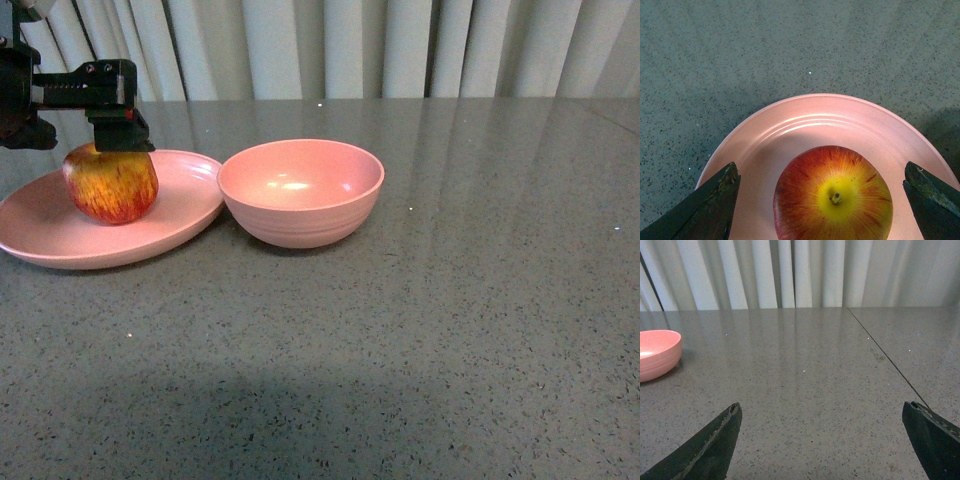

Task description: Move apple from plate to bowl

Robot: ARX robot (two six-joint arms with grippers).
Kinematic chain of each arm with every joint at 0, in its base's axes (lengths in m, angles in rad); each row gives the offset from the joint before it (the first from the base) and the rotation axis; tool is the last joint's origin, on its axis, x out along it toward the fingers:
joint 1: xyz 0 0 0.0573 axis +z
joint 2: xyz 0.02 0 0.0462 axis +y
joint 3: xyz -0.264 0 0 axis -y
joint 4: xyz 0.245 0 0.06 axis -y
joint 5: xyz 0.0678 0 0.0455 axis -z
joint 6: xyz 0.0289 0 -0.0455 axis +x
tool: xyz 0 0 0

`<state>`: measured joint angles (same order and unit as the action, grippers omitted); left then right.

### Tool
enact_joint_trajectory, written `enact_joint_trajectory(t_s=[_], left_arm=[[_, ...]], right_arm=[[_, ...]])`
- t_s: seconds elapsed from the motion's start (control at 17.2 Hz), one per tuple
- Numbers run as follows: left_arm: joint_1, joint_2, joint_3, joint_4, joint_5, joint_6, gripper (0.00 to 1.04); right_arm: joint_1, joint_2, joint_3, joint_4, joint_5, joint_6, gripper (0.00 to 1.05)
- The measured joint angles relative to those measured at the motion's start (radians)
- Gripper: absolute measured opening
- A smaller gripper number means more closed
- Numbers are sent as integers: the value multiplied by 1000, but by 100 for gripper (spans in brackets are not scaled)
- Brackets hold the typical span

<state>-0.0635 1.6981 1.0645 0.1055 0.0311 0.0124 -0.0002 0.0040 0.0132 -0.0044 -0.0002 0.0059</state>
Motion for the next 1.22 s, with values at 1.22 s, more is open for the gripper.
enact_joint_trajectory(t_s=[1.22], left_arm=[[-47,-43,-1,-39,3,15,69]], right_arm=[[0,0,0,0,0,0,98]])
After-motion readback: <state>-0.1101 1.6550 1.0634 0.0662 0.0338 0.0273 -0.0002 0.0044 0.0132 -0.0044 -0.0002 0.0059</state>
